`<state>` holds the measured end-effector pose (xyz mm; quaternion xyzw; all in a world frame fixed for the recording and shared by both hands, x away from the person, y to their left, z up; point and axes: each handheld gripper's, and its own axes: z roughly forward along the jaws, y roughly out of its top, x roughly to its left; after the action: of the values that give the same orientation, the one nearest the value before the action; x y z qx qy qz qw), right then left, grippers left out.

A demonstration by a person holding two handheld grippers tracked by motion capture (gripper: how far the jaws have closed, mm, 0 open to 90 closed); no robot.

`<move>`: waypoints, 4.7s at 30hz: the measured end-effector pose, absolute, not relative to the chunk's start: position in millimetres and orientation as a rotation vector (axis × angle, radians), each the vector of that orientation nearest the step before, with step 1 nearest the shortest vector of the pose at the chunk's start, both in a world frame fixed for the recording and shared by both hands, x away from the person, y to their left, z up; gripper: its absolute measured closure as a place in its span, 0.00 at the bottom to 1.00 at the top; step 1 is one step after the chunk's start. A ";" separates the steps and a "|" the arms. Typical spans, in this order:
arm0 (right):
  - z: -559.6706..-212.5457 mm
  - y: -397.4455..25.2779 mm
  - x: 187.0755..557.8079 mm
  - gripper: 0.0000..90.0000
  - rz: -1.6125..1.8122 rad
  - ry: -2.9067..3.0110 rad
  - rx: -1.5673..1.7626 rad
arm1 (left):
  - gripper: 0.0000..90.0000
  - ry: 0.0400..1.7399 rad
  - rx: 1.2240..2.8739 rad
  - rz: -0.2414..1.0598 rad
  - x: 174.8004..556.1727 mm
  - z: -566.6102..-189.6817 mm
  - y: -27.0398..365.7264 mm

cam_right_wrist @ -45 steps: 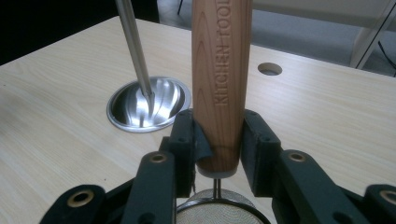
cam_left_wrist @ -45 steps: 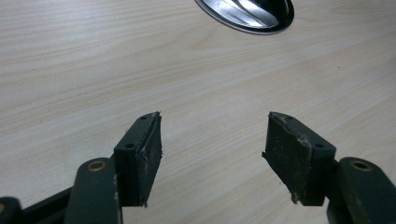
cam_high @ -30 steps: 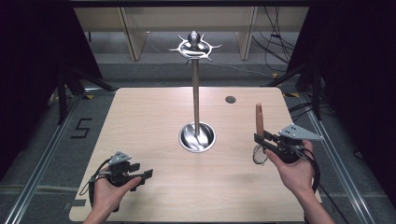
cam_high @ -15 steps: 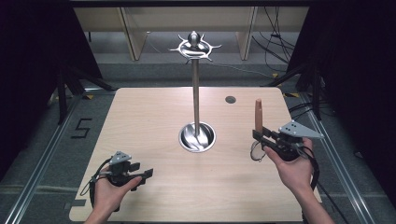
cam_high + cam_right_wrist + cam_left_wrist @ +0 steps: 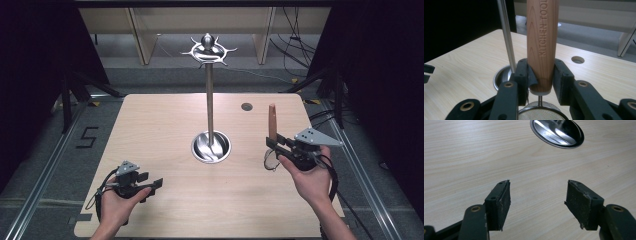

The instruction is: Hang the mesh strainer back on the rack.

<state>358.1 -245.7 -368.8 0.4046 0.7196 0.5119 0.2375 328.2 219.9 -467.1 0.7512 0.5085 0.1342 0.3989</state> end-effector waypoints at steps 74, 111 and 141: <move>-337.8 -211.4 378.9 0.77 1.474 1.945 1.001 | 0.39 1.299 1.821 0.415 319.8 -461.7 223.2; -320.8 -191.1 392.8 0.77 1.505 1.925 0.965 | 0.39 1.296 1.776 0.430 319.7 -459.7 225.5; -307.5 -178.1 396.8 0.77 1.530 1.922 0.918 | 0.39 1.292 1.774 0.446 320.1 -458.5 227.8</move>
<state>396.8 -178.1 -307.5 0.3382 0.7083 0.5640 0.2565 320.1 227.8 -458.5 0.7130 0.5193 0.1791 0.4358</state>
